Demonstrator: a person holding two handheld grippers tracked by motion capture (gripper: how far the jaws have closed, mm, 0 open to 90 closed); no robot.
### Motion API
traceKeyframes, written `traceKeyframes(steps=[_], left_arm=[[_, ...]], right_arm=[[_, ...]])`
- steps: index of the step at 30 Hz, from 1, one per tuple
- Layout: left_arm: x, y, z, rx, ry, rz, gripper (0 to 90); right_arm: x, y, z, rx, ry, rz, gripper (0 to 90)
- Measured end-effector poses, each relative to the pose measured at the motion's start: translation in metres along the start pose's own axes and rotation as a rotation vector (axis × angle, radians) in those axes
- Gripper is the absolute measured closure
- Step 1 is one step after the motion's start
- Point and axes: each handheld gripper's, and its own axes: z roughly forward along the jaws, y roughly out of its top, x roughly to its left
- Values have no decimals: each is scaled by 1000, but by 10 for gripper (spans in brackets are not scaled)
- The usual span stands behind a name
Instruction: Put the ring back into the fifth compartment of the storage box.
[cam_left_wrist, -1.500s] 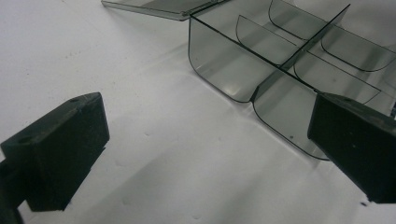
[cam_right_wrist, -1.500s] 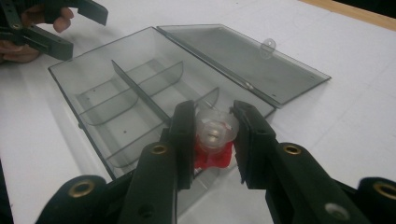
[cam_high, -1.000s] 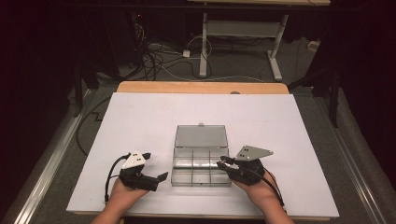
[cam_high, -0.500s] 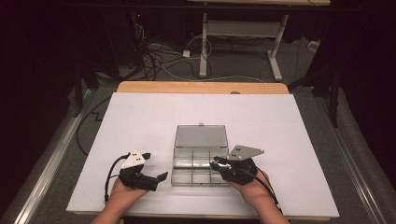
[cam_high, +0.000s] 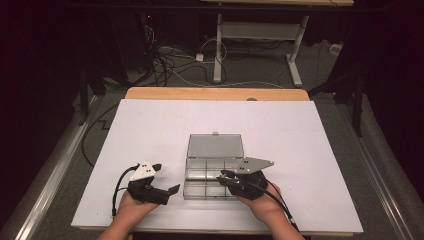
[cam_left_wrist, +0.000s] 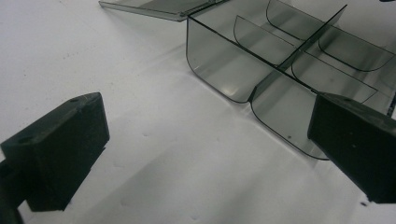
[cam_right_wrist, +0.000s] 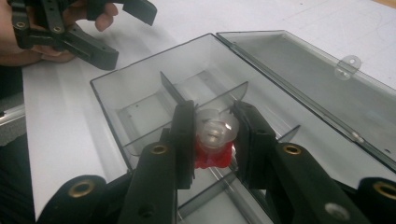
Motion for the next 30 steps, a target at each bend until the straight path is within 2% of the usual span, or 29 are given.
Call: traceKeyframes(steps=[15, 23, 30], left_arm=[[0, 0, 0, 0, 4, 0, 0], [0, 0, 0, 0, 1, -2, 0], [0, 0, 0, 0, 1, -2, 0]], right_arm=[[14, 5, 8, 8, 32, -27, 719], [15, 6, 10, 14, 38, -25, 719], [15, 2, 16, 58, 37, -18, 718]])
